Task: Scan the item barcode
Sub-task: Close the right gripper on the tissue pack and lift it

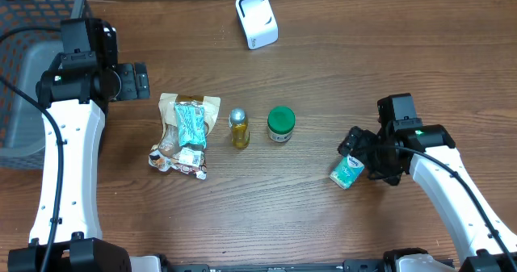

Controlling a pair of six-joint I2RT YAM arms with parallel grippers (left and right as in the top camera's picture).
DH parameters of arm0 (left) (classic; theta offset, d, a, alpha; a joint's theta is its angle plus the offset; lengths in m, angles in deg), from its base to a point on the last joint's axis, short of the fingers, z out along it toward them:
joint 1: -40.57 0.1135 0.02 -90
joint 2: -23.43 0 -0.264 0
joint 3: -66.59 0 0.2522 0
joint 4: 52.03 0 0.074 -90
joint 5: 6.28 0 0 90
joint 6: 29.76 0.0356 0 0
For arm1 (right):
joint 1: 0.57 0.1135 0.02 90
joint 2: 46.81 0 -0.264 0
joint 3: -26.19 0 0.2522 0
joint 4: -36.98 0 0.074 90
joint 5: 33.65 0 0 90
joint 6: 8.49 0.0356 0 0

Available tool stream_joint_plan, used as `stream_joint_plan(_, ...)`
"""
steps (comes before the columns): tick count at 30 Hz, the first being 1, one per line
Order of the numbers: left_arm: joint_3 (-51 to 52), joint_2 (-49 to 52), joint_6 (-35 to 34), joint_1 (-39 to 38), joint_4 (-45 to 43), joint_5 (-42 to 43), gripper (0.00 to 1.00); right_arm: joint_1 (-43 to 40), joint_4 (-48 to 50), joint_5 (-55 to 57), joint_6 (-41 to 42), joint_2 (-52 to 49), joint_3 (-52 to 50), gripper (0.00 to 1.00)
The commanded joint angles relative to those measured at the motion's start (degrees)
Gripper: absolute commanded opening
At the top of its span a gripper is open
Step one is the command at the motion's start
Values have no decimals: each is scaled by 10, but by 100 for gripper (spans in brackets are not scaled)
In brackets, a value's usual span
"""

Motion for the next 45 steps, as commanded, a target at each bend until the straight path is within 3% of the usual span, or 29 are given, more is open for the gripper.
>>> stream_joint_plan(1, -13, -9, 11, 0, -2, -3, 100, -2, -4, 16, 26, -3, -14, 100)
stream_joint_plan(4, -13, -9, 11, 0, -2, -3, 99, -2, 4, 14, 43, -10, -38, 100)
stream_joint_plan(9, -13, -9, 11, 0, -2, -3, 99, -1, 23, 11, 56, -23, -76, 61)
stream_joint_plan(14, -13, -9, 11, 0, -2, -3, 100, -1, 75, 9, 79, -30, -115, 46)
stream_joint_plan(18, -13, -9, 11, 0, -2, -3, 99, -1, 136, 10, 78, -30, -134, 45)
stream_joint_plan(27, -13, -9, 11, 0, -2, -3, 100, -1, 153, 10, 78, -30, -133, 36)
stream_joint_plan(29, -13, -9, 11, 0, -2, -3, 100, -1, 156, 10, 79, -30, -130, 38)
stream_joint_plan(31, -13, -9, 11, 0, -2, -3, 100, -1, 156, 10, 78, -30, -121, 47)
stream_joint_plan(38, -13, -9, 11, 0, -2, -3, 99, -1, 131, 10, 61, -30, -91, 53)
stream_joint_plan(45, -13, -9, 11, 0, -2, -3, 100, -1, 138, 12, 61, -30, -92, 53)
